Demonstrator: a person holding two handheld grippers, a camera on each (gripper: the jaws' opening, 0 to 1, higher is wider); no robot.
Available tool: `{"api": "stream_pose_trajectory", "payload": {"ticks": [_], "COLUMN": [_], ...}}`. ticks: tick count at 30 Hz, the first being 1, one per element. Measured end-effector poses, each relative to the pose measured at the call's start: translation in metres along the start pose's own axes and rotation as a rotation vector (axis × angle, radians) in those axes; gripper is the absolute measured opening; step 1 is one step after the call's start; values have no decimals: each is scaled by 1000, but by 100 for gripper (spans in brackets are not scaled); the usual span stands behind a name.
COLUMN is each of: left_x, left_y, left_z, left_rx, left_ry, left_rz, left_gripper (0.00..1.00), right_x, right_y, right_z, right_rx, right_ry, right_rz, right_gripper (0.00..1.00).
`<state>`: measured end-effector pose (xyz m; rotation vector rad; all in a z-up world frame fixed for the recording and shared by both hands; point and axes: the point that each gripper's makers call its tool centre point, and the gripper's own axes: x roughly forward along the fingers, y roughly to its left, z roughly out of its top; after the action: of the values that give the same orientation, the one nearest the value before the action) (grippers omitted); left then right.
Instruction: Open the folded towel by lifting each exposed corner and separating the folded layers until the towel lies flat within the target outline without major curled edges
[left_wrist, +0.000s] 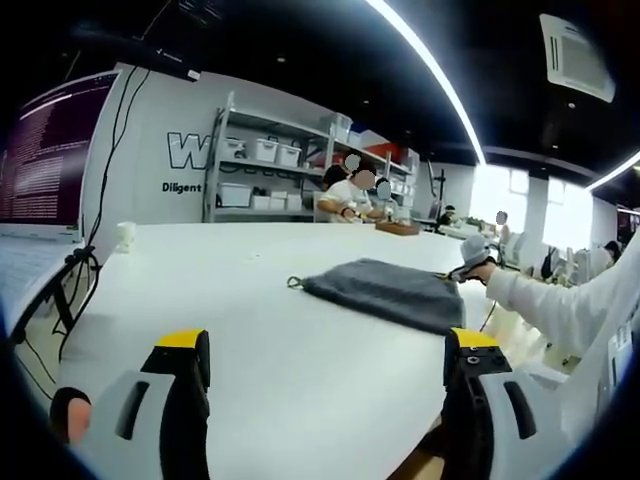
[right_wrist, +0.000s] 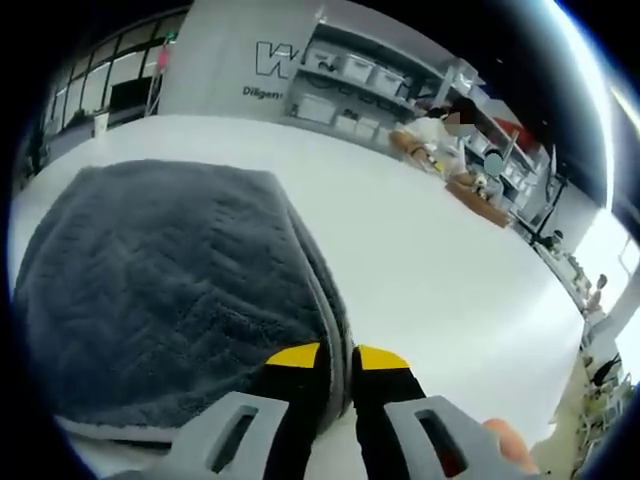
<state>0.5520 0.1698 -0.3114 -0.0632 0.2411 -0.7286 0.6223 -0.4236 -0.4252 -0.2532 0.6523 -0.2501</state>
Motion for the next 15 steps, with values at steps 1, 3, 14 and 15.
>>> {"api": "stream_pose_trajectory", "payload": {"ticks": [1,3,14,15], "left_x": [1,2,9,10], "left_y": [0,-1,-2,-3], "left_z": [0,-1,-6,-7], "left_rx": [0,-1,6,7], "left_ry": [3,6,27,29], "left_rz": [-1,-2,1,1], "left_gripper": [96,96,96,96], "right_x": [-1,-4,-40,-44], "right_y": [0,-1,-4,-2], "right_z": [0,2,24,25], "right_rx": [-5,-7,35,32], "right_ry": [-2,-6,-169,-180], "right_rz": [5,12,99,105], "right_gripper": [8,8,29,30]}}
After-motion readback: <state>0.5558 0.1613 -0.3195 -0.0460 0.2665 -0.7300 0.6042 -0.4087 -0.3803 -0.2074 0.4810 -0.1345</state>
